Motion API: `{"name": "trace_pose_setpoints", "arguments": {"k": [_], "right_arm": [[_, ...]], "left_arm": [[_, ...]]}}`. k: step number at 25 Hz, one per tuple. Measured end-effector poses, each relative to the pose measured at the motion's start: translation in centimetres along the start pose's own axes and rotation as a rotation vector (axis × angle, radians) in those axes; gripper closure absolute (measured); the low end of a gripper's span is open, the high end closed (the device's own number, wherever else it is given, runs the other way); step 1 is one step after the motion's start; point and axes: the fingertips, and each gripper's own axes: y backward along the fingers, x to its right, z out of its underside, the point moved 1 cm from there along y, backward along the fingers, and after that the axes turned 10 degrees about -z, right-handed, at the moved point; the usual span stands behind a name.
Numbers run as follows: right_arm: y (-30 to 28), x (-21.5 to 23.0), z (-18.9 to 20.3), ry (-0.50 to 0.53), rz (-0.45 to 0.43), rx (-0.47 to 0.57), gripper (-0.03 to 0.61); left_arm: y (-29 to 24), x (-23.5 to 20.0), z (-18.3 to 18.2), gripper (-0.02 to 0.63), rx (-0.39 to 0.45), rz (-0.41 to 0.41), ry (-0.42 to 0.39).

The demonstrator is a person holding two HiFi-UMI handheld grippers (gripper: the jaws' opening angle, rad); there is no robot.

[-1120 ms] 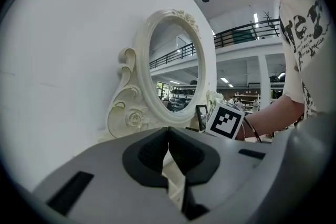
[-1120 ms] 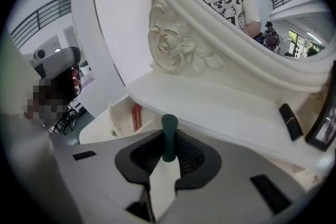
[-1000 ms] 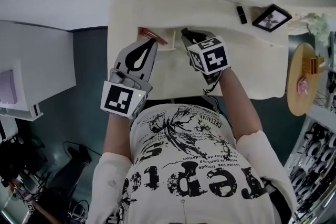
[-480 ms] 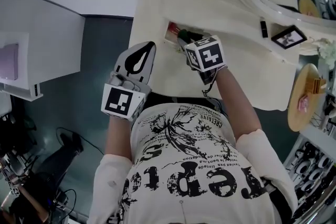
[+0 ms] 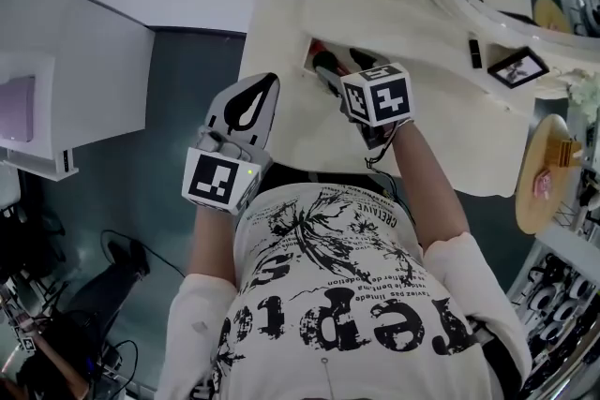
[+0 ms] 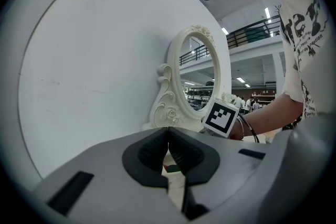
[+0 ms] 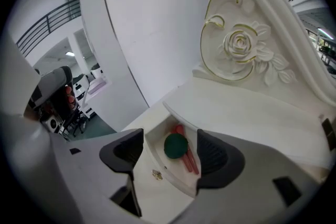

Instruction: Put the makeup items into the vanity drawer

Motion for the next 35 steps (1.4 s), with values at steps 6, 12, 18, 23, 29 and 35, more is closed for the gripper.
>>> {"name": "trace_pose_setpoints", "arguments": {"k": [6,12,18,23,29,35], "right_arm": [[4.2,-0.8,-1.6,0.037,0.036,0.139,0.292],[9.8,-2.1,-3.1,0.125,0.095,0.311,0.38],[17.6,-2.3,-4.4,0.146,0.262,0.586,0.565],[21.5,-3.2,-4.4,0.189,0.28,0.717,0.565],[24.0,-3.9,-3.9,0.24,0.314,0.799,0.566],[23.9,-4.2,-3.6,0.254,0.342,0.785,0.566]], "left_arm": [[-0.4,1.0,-1.9,0.6,0.03,0.052,-0.047],[-0.8,2.9,-4.4,0.6,0.071,0.119,-0.088],[-1.2,5.0,-6.2,0.6,0.103,0.171,-0.132],[-1.2,6.2,-7.9,0.6,0.136,0.201,-0.156],[-0.7,6.9,-8.7,0.6,0.149,0.209,-0.167],[-0.6,6.7,-8.5,0.6,0.14,0.218,-0.153]]}}
